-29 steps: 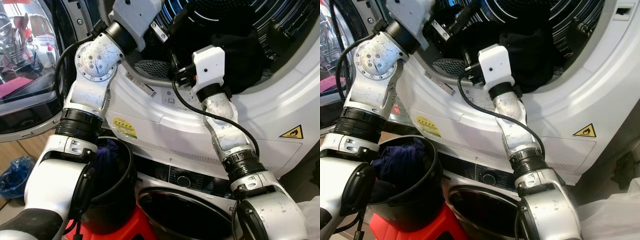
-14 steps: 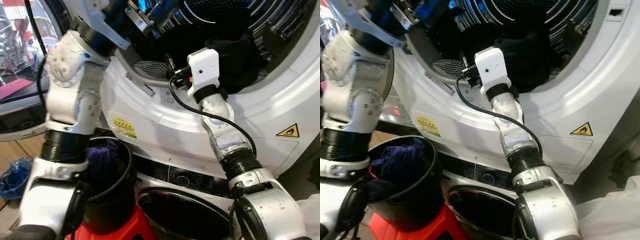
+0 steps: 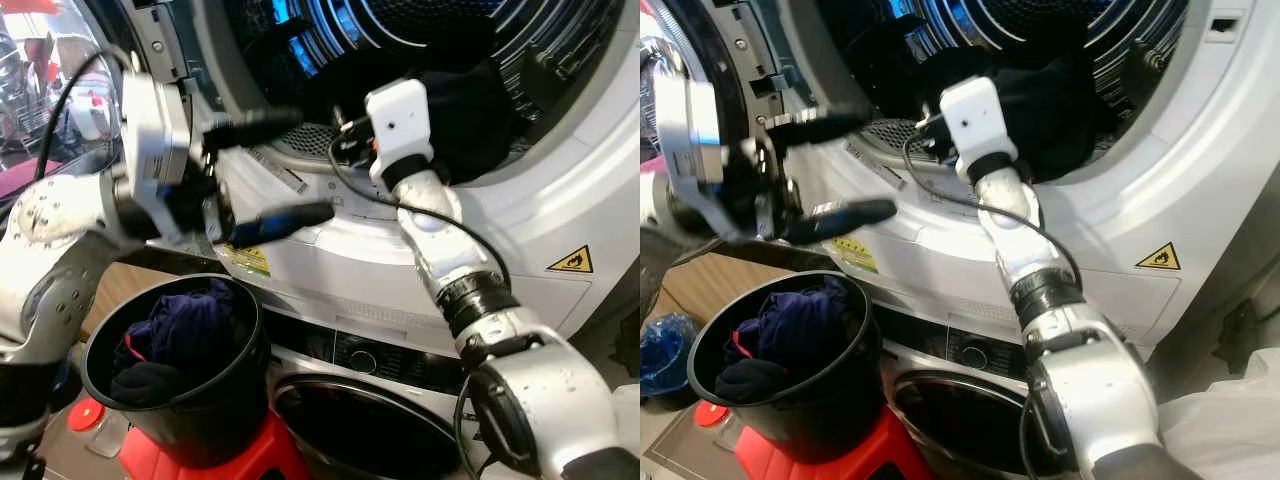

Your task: Clothes washing

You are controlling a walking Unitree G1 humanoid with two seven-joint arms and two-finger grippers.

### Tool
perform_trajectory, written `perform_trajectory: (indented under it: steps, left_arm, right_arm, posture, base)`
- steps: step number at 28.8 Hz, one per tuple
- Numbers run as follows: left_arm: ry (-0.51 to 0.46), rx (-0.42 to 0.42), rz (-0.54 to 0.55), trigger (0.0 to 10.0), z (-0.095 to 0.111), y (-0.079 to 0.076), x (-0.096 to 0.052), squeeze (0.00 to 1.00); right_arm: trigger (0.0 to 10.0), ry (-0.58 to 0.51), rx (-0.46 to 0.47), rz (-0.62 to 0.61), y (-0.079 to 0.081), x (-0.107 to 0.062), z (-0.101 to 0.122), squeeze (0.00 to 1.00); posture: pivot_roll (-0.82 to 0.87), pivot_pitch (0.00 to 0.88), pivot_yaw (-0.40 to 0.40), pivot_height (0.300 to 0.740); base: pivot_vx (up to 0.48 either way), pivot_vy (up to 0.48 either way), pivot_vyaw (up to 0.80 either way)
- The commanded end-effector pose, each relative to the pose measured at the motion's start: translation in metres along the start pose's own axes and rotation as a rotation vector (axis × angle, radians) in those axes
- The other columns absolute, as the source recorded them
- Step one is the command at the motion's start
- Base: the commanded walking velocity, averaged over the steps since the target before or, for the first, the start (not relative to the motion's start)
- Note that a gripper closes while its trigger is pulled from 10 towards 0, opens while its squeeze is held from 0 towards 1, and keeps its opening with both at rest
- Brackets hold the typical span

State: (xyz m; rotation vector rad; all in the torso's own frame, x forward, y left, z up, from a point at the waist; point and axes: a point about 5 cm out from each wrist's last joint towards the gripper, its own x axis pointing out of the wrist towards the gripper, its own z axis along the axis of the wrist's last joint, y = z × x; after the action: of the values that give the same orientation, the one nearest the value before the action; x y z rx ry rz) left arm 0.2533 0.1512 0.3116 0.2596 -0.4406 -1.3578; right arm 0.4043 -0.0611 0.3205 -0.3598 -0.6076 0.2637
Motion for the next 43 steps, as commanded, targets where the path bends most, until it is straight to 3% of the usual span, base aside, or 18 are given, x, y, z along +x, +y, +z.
perform_trajectory:
  steps: [1,3,5,6,10,11,12,15,16,26,28,31,36,40,43]
  left_arm:
    - [0.022,-0.015,-0.063,10.0,0.004,-0.007,-0.003,0.0]
    - [0.12,-0.129,-0.122,10.0,-0.022,-0.025,-0.015,0.0]
    - [0.13,-0.162,-0.13,10.0,-0.027,-0.028,-0.017,0.0]
    - [0.179,-0.241,-0.14,10.0,-0.044,-0.037,-0.022,0.0]
    - [0.288,-0.301,-0.142,10.0,-0.068,-0.048,-0.029,0.0]
    - [0.433,-0.354,-0.122,10.0,-0.097,-0.057,-0.036,0.0]
    - [0.487,-0.373,-0.107,10.0,-0.108,-0.06,-0.039,0.0]
    - [0.629,-0.382,-0.038,10.0,-0.149,-0.068,-0.045,0.0]
    - [0.632,-0.39,-0.014,10.0,-0.155,-0.069,-0.045,0.0]
    - [0.651,-0.322,0.085,10.0,-0.182,-0.068,-0.023,0.0]
    - [0.649,-0.306,0.094,10.0,-0.185,-0.069,-0.02,0.0]
    - [0.652,-0.314,0.091,10.0,-0.191,-0.074,-0.019,0.0]
    - [0.65,-0.32,0.079,10.0,-0.195,-0.077,-0.017,0.0]
    - [0.634,-0.324,0.07,10.0,-0.199,-0.077,-0.012,0.0]
    - [0.626,-0.328,0.067,10.0,-0.2,-0.077,-0.011,0.0]
  right_arm:
    - [10.0,-0.029,-0.023,0.015,0.001,0.006,0.009,0.0]
    - [10.0,-0.034,-0.057,0.023,-0.001,0.01,0.014,0.0]
    - [10.0,-0.035,-0.057,0.022,-0.002,0.011,0.015,0.0]
    - [10.0,-0.038,-0.062,0.021,-0.003,0.013,0.018,0.0]
    - [10.0,-0.043,-0.062,0.021,-0.004,0.016,0.023,0.0]
    - [10.0,-0.043,-0.074,0.034,-0.002,0.02,0.027,0.0]
    - [10.0,-0.042,-0.077,0.04,-0.001,0.021,0.029,0.0]
    - [10.0,-0.032,-0.094,0.042,0.001,0.027,0.037,0.0]
    - [10.0,-0.023,-0.103,0.042,0.002,0.029,0.039,0.0]
    - [10.0,0.039,-0.243,0.017,-0.001,0.047,0.065,0.0]
    - [10.0,0.006,-0.196,-0.013,-0.007,0.051,0.078,0.0]
    - [10.0,-0.102,-0.019,0.014,-0.011,0.055,0.099,0.0]
    - [10.0,-0.129,0.161,0.048,-0.012,0.051,0.093,0.0]
    - [10.0,-0.208,0.423,0.197,-0.009,0.043,0.088,0.0]
    - [10.0,-0.222,0.422,0.261,-0.004,0.039,0.083,0.0]
  posture:
    - [0.01,0.0,0.09,0.74]
    - [0.0,0.0,0.088,0.74]
    - [0.0,0.0,0.087,0.74]
    - [0.01,0.0,0.084,0.74]
    - [0.01,0.0,0.082,0.74]
    - [0.02,0.0,0.075,0.74]
    - [0.02,0.0,0.075,0.74]
    - [0.02,0.0,0.072,0.74]
    - [0.02,0.0,0.071,0.74]
    - [0.06,0.0,0.045,0.74]
    - [0.06,0.0,0.043,0.74]
    - [0.05,0.0,0.04,0.74]
    - [0.02,0.0,0.052,0.74]
    - [-0.01,0.0,0.067,0.74]
    - [-0.02,0.0,0.07,0.74]
  base:
    - [0.0,0.0,0.0]
    - [0.0,0.0,0.0]
    - [0.0,0.0,0.0]
    - [0.0,0.0,0.0]
    - [0.0,0.0,0.0]
    - [0.0,0.0,0.0]
    - [0.0,0.0,0.0]
    - [0.0,0.0,0.0]
    - [0.0,0.0,0.0]
    - [0.0,0.0,0.0]
    - [0.0,0.0,0.0]
    - [0.0,0.0,0.0]
    - [0.0,0.0,0.0]
    - [0.0,0.0,0.0]
    - [0.0,0.0,0.0]
